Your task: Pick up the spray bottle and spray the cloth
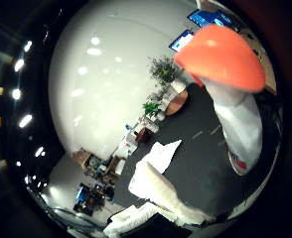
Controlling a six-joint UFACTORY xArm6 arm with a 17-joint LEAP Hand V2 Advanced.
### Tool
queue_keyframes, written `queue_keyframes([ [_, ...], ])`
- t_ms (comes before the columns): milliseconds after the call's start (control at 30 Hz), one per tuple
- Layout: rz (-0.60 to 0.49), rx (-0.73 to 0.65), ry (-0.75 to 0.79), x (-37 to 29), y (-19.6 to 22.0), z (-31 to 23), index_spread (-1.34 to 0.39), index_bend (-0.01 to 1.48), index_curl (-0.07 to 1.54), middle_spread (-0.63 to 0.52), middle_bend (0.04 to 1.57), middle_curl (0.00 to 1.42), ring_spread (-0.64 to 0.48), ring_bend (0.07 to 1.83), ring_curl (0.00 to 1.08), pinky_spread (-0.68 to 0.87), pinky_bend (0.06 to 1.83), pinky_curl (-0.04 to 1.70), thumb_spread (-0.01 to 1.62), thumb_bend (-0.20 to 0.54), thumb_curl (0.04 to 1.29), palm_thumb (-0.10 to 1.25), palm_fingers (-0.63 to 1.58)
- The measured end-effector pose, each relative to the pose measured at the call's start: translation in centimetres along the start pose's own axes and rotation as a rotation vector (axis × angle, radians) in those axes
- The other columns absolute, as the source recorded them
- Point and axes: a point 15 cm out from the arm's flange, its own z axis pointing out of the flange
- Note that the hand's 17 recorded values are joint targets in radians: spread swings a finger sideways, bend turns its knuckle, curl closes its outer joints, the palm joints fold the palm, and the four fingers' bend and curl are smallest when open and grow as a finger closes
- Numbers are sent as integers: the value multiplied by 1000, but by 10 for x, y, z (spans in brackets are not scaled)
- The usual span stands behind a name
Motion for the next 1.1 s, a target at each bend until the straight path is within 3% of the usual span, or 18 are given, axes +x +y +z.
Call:
queue_keyframes([
  [167,13,128,-21,25,-7,-1,150,172,306,354,189,283,407,372,261,614,949,231,1210,-15,422,459,21],
  [433,71,144,12,69,9,0,140,171,305,352,187,287,402,377,257,608,942,228,1213,-14,417,501,28],
  [767,81,110,-30,70,20,10,139,172,307,352,186,286,402,377,253,608,940,226,1212,-19,418,514,30],
  [1100,81,13,-167,33,39,37,139,172,306,351,186,288,403,370,252,631,959,226,1225,-17,419,487,32],
])
